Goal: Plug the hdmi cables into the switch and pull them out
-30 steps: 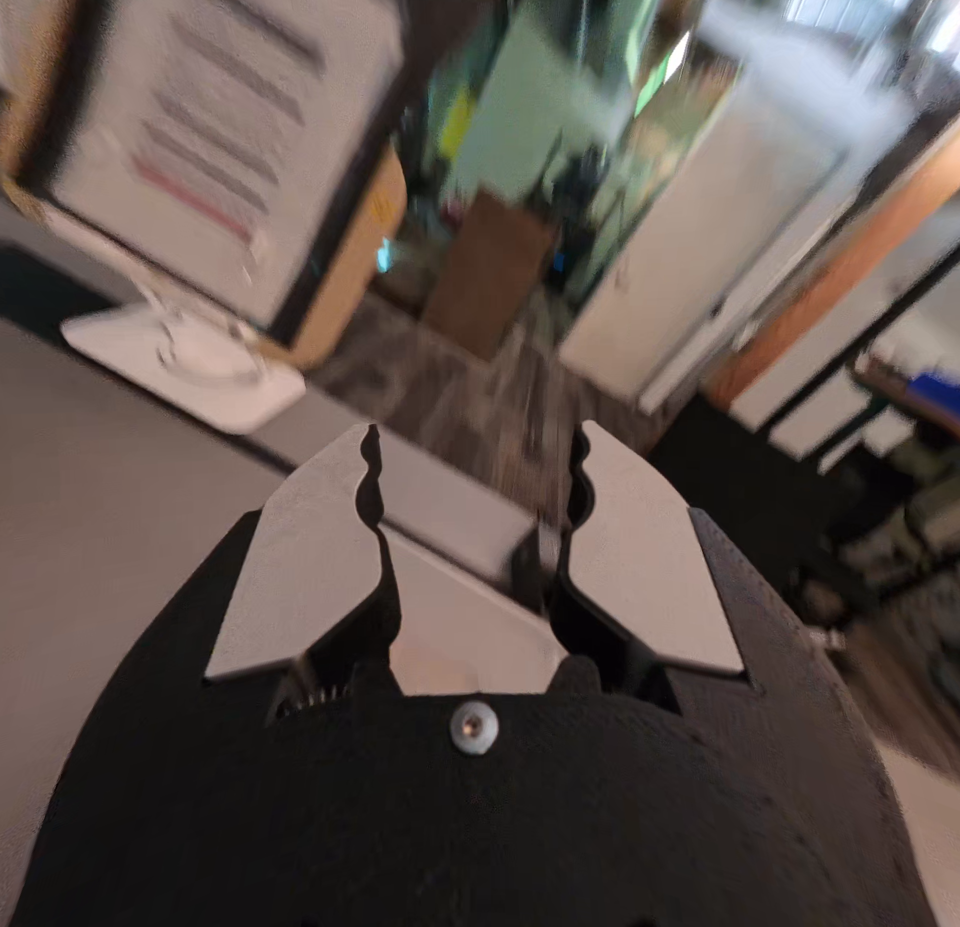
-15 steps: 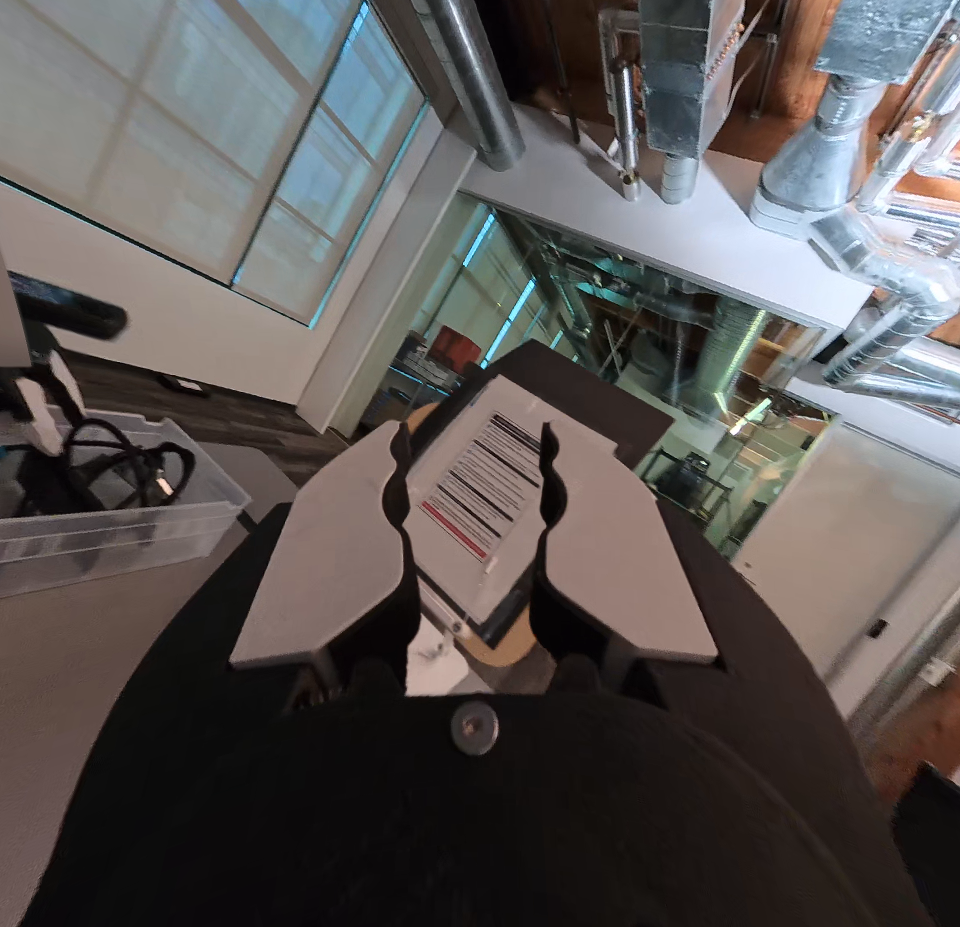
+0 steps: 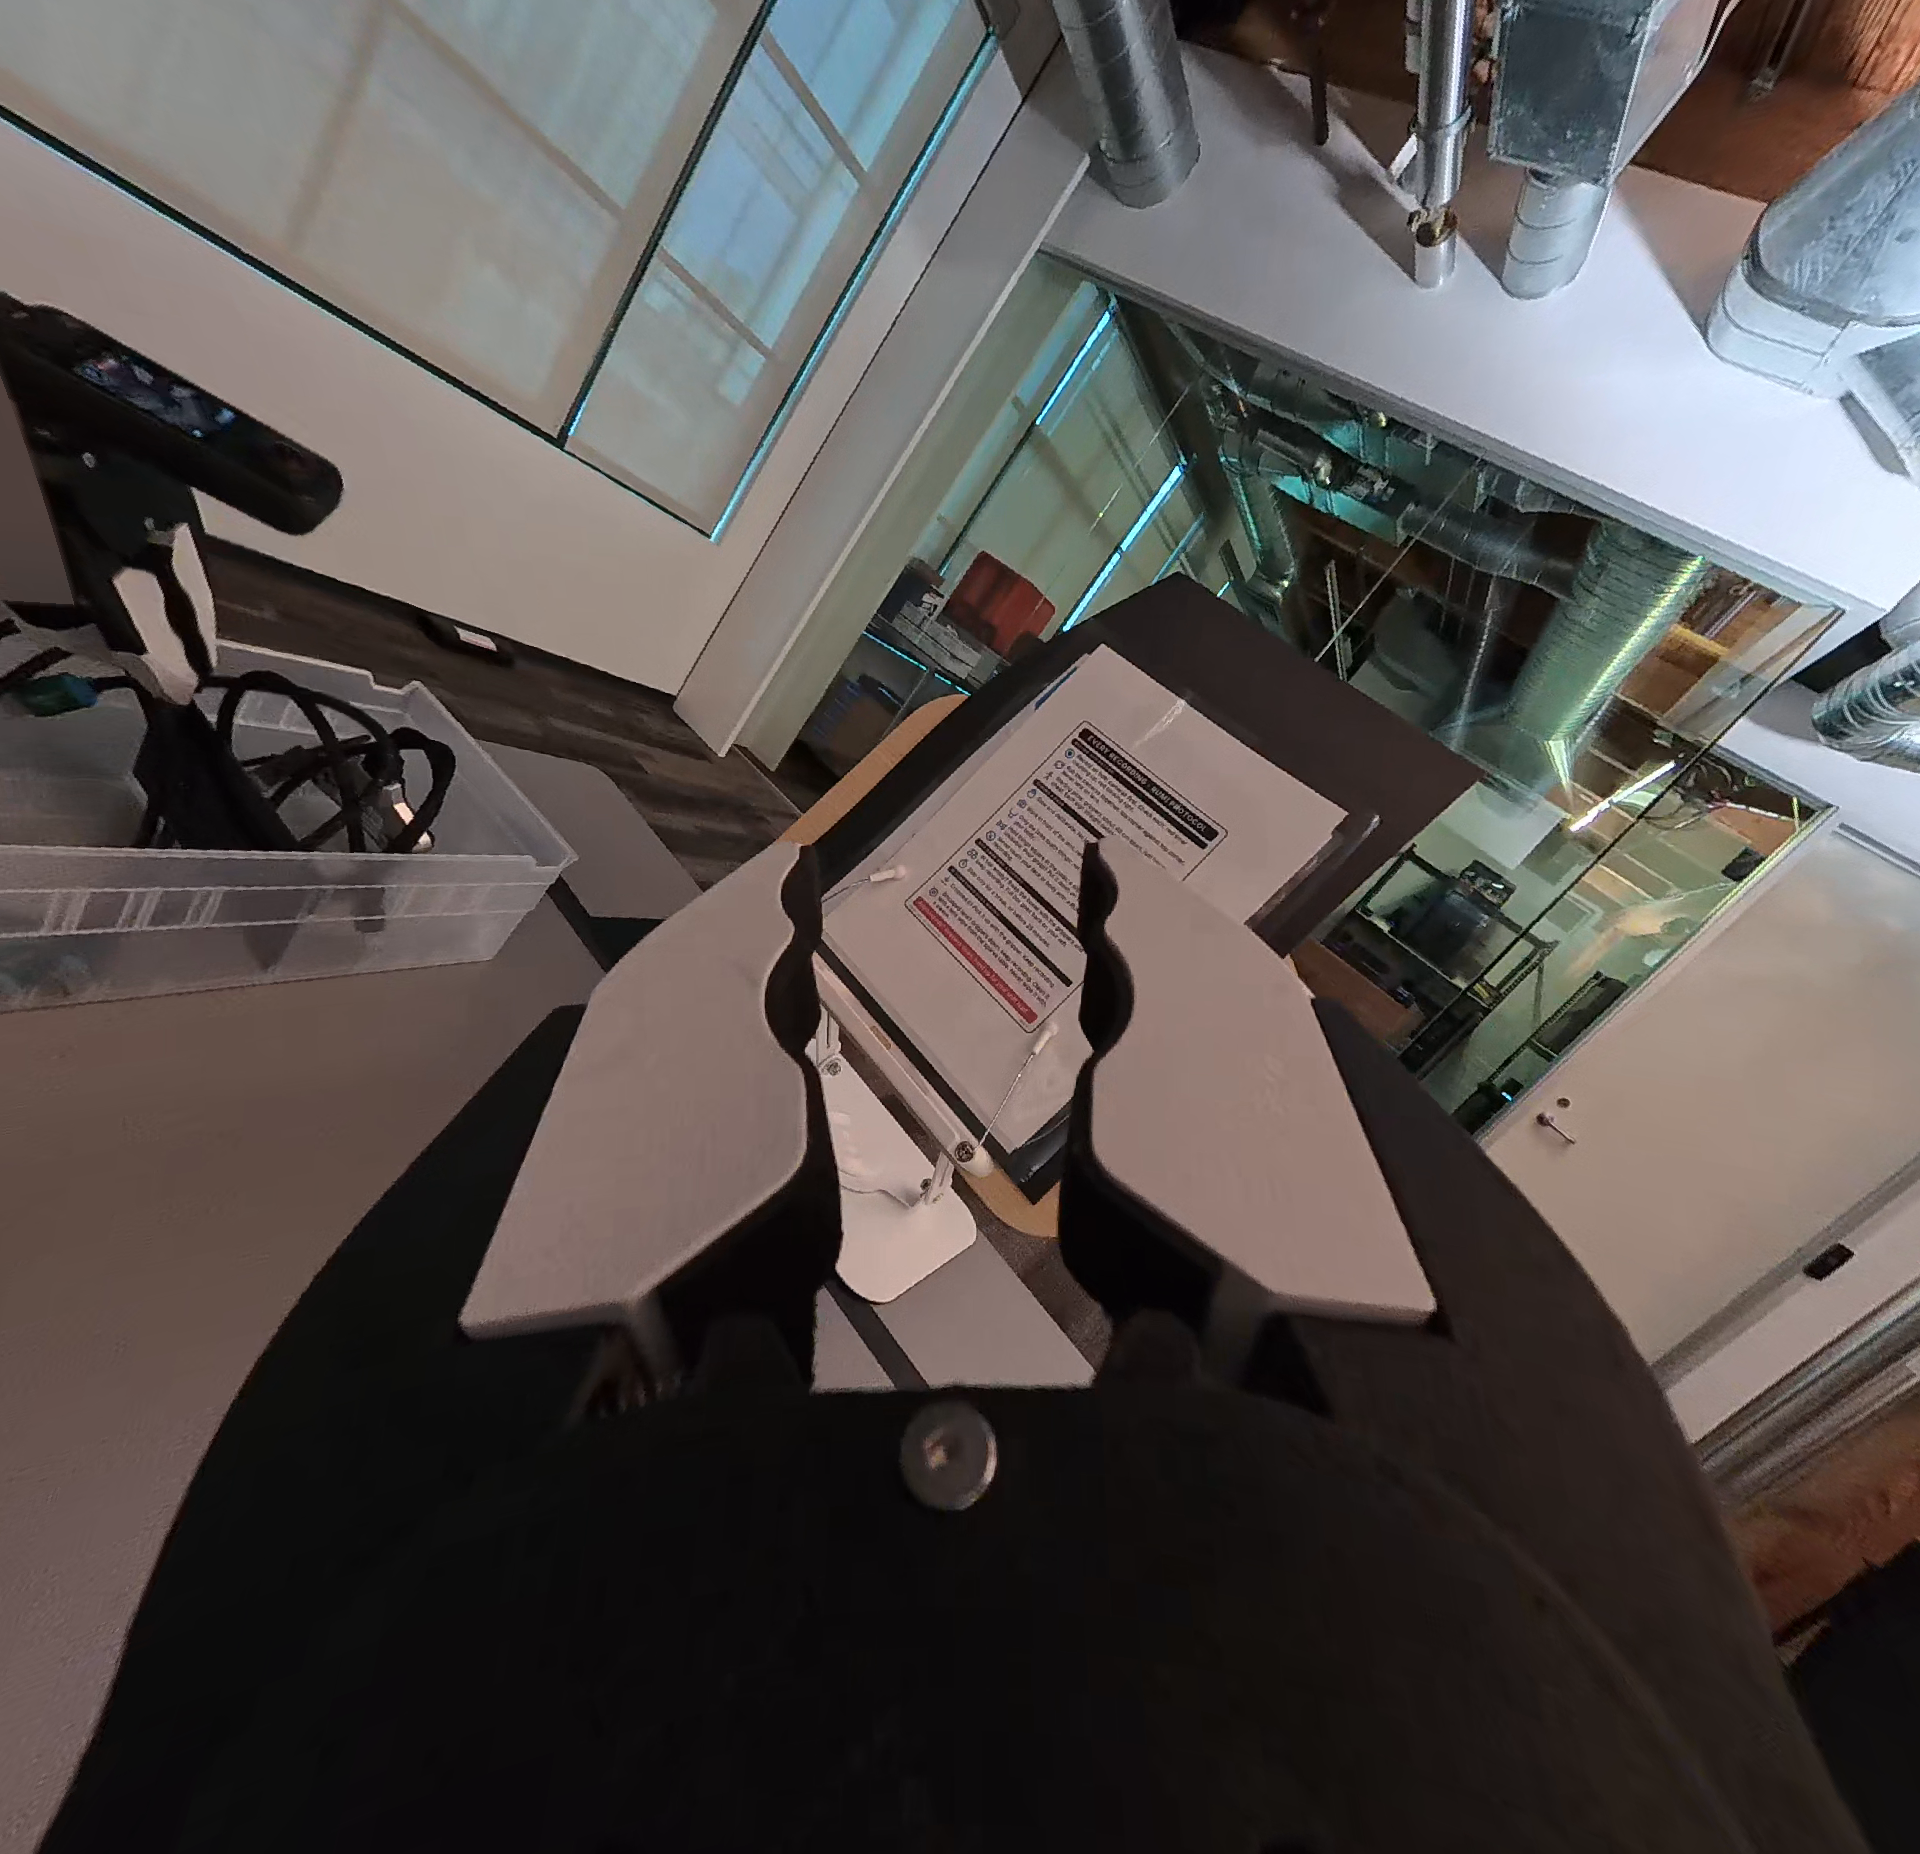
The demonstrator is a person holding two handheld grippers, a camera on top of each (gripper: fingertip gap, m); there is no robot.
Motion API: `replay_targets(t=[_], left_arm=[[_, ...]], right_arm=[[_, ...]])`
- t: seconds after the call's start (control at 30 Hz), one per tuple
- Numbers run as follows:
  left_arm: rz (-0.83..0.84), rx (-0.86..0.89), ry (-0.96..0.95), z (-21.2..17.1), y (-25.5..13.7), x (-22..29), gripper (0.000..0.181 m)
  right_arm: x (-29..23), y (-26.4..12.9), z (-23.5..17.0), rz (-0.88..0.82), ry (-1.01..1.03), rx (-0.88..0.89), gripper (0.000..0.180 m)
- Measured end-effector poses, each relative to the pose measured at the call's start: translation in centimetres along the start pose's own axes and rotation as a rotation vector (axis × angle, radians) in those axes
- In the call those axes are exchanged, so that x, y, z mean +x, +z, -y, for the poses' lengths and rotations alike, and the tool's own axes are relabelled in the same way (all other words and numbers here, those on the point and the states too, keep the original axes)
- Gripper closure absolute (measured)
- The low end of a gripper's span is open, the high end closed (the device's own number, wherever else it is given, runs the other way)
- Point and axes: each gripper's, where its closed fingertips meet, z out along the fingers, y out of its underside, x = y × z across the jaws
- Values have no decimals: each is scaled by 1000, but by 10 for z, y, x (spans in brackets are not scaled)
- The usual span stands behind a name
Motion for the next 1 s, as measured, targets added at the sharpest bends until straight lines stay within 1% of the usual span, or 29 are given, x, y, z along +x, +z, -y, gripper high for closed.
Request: replay_targets(t=[0.07,0.17,0.27,0.37,0.43,0.53,0.6,0.67,0.8,0.87,1.0], left_arm=[[43,35,-7,6,-13,-6,174],[145,124,-14,19,-50,-16,174],[246,288,-8,43,-99,-17,174],[295,478,-22,70,-146,-10,174],[255,583,-41,88,-170,5,174],[94,681,-19,118,-188,46,174],[-62,682,34,139,-184,87,174],[-211,628,53,162,-171,130,174],[-472,487,27,207,-121,223,174],[-507,402,47,217,-85,257,175],[-509,280,59,222,-24,295,174]], right_arm=[[1,-1,-1,-3,0,-7,132],[1,-2,-4,-6,-13,-21,132],[2,-1,-5,-13,-21,-29,132],[1,0,-7,-7,-6,-32,132],[0,1,-8,-7,-2,-44,132],[-2,4,-12,-9,-13,-78,132],[2,2,-15,-31,-21,-112,131],[6,-1,-16,-49,-12,-136,131],[18,-13,-11,-84,32,-139,132],[23,-19,-9,-101,39,-138,132],[28,-23,-8,-117,37,-140,133]])
